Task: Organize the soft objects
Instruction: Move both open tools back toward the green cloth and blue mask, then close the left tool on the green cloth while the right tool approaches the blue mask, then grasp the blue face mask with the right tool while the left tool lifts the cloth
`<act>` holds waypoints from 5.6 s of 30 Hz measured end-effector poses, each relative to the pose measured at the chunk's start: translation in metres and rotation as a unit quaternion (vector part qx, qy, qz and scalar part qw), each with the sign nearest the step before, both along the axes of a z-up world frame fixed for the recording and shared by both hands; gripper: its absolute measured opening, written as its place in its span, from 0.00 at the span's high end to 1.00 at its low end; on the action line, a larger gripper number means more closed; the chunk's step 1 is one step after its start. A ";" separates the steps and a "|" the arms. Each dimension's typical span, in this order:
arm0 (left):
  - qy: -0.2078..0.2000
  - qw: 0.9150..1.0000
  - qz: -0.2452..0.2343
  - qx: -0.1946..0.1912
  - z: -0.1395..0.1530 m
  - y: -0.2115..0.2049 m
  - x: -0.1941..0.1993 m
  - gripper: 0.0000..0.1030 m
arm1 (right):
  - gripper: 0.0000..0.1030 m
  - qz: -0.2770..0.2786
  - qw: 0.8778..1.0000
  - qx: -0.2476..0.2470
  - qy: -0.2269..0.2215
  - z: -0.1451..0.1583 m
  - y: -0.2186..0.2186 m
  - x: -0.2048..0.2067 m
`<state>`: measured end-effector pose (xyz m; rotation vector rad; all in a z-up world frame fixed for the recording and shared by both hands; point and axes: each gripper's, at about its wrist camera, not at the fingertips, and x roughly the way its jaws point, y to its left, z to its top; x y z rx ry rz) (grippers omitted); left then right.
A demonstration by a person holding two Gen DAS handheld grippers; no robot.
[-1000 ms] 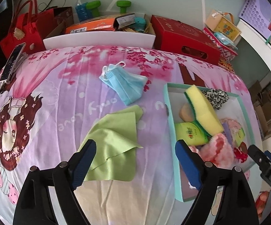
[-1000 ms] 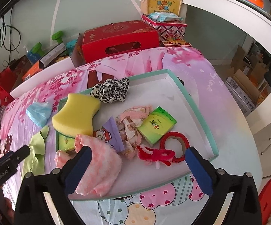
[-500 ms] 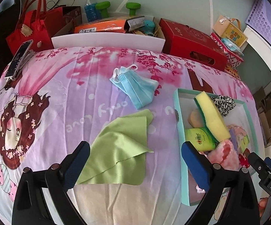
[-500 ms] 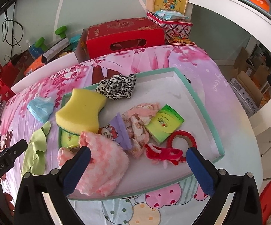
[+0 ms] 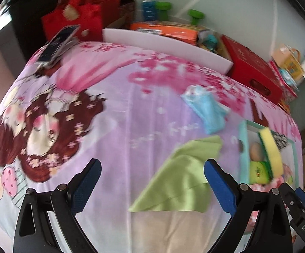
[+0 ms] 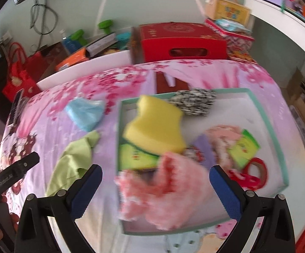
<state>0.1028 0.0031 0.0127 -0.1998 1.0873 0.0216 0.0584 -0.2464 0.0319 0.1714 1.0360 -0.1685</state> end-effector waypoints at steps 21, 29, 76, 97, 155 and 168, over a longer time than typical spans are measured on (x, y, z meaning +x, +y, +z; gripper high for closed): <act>0.050 0.999 -0.007 0.010 -0.040 0.017 0.004 0.05 | 0.00 0.030 0.999 0.009 0.015 -0.011 0.044 0.020; 0.069 0.996 -0.050 0.027 -0.059 -0.011 0.006 0.06 | 0.00 0.023 1.000 0.001 0.021 -0.013 0.038 0.019; -0.017 0.993 -0.001 -0.116 -0.021 0.039 0.011 0.97 | 0.00 0.047 0.996 -0.016 -0.079 0.006 0.067 0.023; -0.006 0.992 0.081 -0.097 -0.042 0.092 0.030 0.95 | 0.06 0.117 0.989 -0.061 -0.072 -0.025 0.117 0.087; -0.045 0.999 -0.015 -0.020 -0.004 0.023 0.007 0.94 | 0.87 0.099 0.991 -0.055 -0.077 0.002 0.105 0.044; -0.117 0.991 -0.056 -0.042 0.047 0.007 -0.023 0.94 | 0.87 0.054 0.992 -0.048 -0.101 0.027 0.066 -0.016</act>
